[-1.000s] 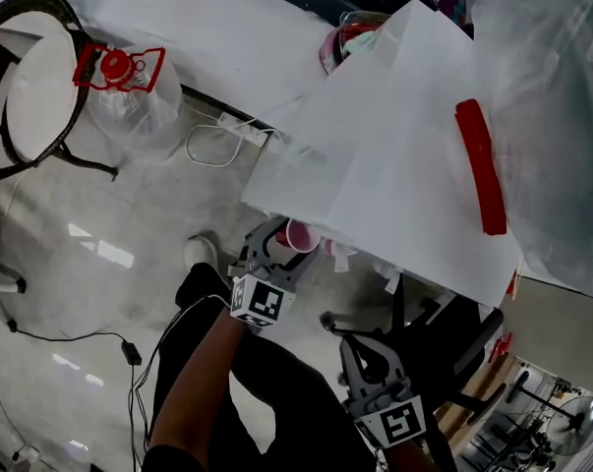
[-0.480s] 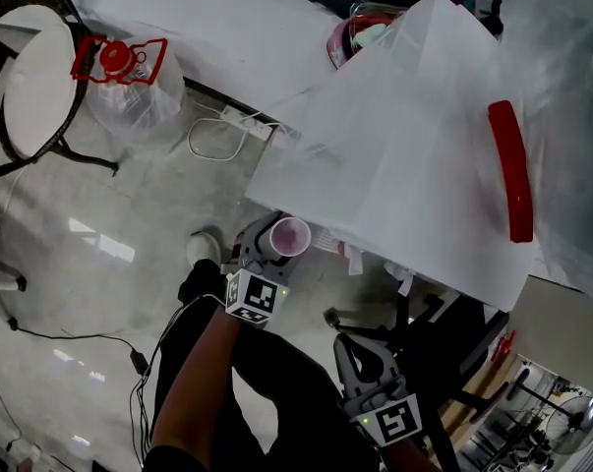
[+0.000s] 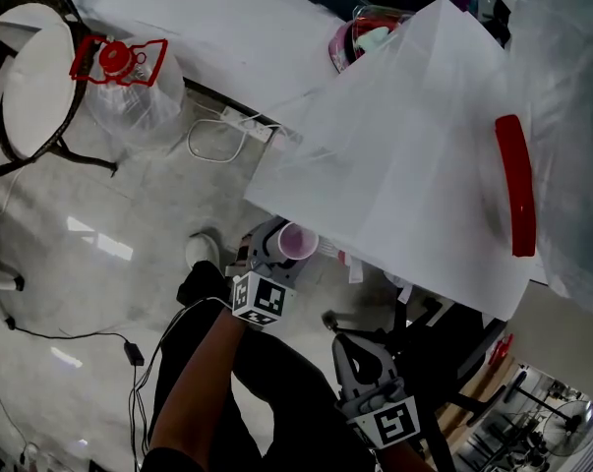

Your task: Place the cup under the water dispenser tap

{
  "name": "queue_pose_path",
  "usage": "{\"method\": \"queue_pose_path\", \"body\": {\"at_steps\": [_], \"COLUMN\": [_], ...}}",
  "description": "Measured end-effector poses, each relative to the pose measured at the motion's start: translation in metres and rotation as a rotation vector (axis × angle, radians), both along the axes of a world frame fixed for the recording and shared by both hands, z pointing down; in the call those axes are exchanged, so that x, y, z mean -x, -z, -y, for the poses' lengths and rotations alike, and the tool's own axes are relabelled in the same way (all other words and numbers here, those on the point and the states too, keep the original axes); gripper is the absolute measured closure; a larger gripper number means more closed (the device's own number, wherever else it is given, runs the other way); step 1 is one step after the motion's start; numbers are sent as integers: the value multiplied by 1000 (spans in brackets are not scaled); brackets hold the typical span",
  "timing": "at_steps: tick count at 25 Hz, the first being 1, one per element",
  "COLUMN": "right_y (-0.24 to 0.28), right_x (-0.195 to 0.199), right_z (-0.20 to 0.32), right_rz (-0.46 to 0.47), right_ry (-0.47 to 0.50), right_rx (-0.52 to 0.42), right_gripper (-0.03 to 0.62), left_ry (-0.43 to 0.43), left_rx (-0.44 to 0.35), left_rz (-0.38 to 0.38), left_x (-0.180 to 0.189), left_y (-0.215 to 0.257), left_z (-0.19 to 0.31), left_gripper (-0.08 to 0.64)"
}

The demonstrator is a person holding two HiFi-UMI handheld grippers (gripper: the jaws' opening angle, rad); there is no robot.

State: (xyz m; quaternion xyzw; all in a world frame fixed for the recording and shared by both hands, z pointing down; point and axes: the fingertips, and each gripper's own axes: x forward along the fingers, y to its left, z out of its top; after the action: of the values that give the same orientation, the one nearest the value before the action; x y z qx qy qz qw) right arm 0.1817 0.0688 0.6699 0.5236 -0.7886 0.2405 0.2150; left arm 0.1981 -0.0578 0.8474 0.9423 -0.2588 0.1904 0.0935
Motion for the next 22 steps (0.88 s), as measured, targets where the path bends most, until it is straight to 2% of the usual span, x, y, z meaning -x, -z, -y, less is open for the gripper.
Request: {"method": "queue_pose_path", "body": {"at_steps": [7, 19, 22], "right_y": [-7, -11, -12], "right_x": [-2, -8, -7], "right_z": [-1, 5, 9], "right_rz": [1, 0, 7], "right_ry": [-16, -14, -18], "right_rx": [11, 14, 20], "right_gripper": [594, 593, 594], "left_ry": [-25, -39, -54], "left_rx": [2, 49, 74], "left_rz": [19, 14, -8], "left_x": [-15, -27, -28], "left_y": [0, -7, -6], "left_z": [2, 1, 1], "left_gripper": [268, 268, 232]}}
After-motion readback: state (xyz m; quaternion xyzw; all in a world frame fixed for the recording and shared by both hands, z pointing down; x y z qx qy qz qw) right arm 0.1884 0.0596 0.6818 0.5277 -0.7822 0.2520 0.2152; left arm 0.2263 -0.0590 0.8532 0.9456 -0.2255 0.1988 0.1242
